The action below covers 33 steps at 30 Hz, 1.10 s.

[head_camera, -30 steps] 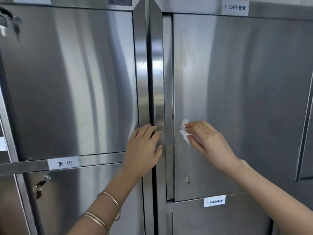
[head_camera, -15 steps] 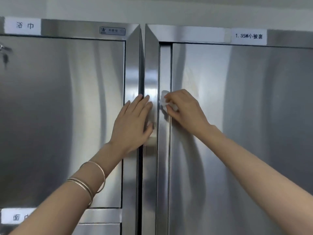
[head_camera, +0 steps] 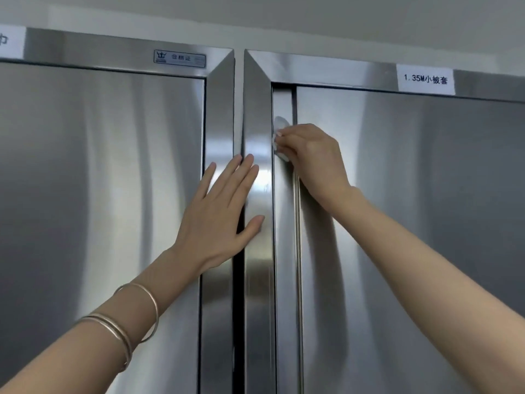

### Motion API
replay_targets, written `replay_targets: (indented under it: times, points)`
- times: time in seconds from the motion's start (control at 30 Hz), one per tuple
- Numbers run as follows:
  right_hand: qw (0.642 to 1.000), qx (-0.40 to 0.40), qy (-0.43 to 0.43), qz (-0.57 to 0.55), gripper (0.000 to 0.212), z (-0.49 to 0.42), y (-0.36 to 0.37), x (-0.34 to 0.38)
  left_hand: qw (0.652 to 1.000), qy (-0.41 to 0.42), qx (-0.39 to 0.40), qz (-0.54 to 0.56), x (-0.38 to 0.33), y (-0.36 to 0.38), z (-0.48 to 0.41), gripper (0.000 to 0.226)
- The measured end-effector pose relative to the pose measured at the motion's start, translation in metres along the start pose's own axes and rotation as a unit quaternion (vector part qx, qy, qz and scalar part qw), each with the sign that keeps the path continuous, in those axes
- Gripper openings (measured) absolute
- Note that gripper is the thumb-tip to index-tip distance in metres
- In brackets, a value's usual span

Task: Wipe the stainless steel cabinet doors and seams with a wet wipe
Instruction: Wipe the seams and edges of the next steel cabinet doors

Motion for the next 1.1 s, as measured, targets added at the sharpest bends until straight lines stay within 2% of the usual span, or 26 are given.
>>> replay_targets:
  times: [0.1, 0.23, 0.33, 0.43, 0.57, 0.7, 0.8, 0.9, 1.0, 1.1]
  points:
    - [0.998, -0.030, -0.040, 0.034, 0.014, 0.034, 0.001, 0.009, 1.000, 0.003, -0.014, 0.004, 0.000, 0.001, 0.000, 0.070]
    - [0.992, -0.012, -0.112, 0.062, 0.014, 0.049, -0.003, 0.003, 1.000, -0.002, -0.012, -0.005, 0.001, 0.002, 0.000, 0.071]
    - [0.993, -0.014, -0.084, 0.084, 0.014, 0.008, 0.000, -0.008, 1.000, -0.004, -0.010, -0.009, 0.002, 0.003, 0.000, 0.071]
    - [0.998, -0.024, -0.028, 0.056, 0.015, 0.004, 0.004, -0.011, 1.000, -0.003, -0.010, -0.014, 0.002, 0.004, 0.000, 0.071]
    - [0.997, -0.041, -0.053, 0.048, 0.016, 0.033, 0.005, -0.006, 1.000, -0.003, -0.009, -0.019, 0.002, 0.005, 0.001, 0.071]
    - [0.997, -0.039, -0.038, 0.049, 0.004, -0.018, 0.004, -0.014, 1.000, 0.001, -0.013, -0.021, 0.003, 0.005, -0.001, 0.072]
    - [0.998, -0.032, -0.027, 0.052, 0.008, -0.046, 0.009, -0.019, 1.000, 0.003, -0.020, -0.024, 0.003, 0.007, 0.000, 0.071]
    - [0.996, -0.041, -0.024, 0.082, 0.012, -0.023, 0.011, -0.013, 0.999, 0.002, -0.021, -0.023, 0.002, 0.006, 0.000, 0.071]
    - [0.994, -0.042, -0.058, 0.082, 0.009, -0.010, 0.007, -0.006, 0.999, 0.003, -0.018, -0.030, 0.002, 0.005, 0.000, 0.071]
    - [0.994, -0.012, -0.015, 0.106, 0.011, -0.052, 0.007, -0.017, 0.999, 0.003, -0.014, -0.030, 0.001, 0.005, 0.000, 0.071]
Point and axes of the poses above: each hand's wrist, its own z-axis away from the middle knuckle, its own y-axis out of the palm, x = y × z, the point moved 3 cm from there along -z, towards the middle knuckle, and after that the axes turned 5 degrees about z, right-handed, at the moved point
